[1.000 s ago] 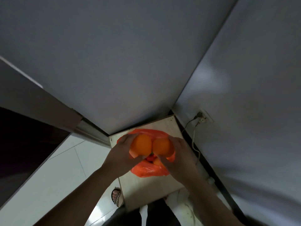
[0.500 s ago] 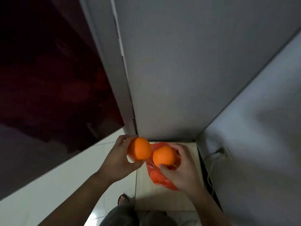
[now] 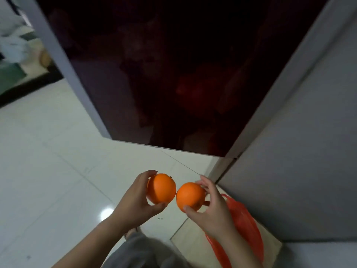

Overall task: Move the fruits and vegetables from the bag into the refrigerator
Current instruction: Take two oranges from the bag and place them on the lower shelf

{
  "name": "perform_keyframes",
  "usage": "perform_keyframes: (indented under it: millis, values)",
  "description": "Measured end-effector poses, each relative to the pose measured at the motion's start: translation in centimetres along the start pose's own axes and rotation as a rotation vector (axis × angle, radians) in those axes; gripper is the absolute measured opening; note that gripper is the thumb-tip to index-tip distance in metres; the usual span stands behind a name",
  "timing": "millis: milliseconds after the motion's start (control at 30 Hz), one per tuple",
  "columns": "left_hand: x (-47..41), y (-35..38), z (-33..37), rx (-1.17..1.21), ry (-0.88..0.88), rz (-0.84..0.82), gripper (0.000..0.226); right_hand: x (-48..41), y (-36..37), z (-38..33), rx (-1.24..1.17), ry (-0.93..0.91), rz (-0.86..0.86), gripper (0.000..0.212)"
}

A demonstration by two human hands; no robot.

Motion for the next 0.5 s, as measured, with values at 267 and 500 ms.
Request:
perform_keyframes:
  millis: [267, 500]
  values:
    - [3.0, -7.8, -6.3, 0.079, -0.105, 0.211, 0.086, -3.7, 6.9, -8.1, 0.005, -0.162, -0.162, 0.064]
    - [2.9, -17.5, -14.4, 0.188, -0.165, 0.354, 0.084, -8.0, 15.4, -16.5, 0.058, -0.218, -0.212, 0.063]
Point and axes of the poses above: each hand's wrist, its own x-axis away from the middle knuckle, its own y-axis out of the palm, z = x × y, the point moved 9 cm from there along -x, towards the middle knuckle, and after that the axes turned 6 degrees about x, right-handed, at the moved point
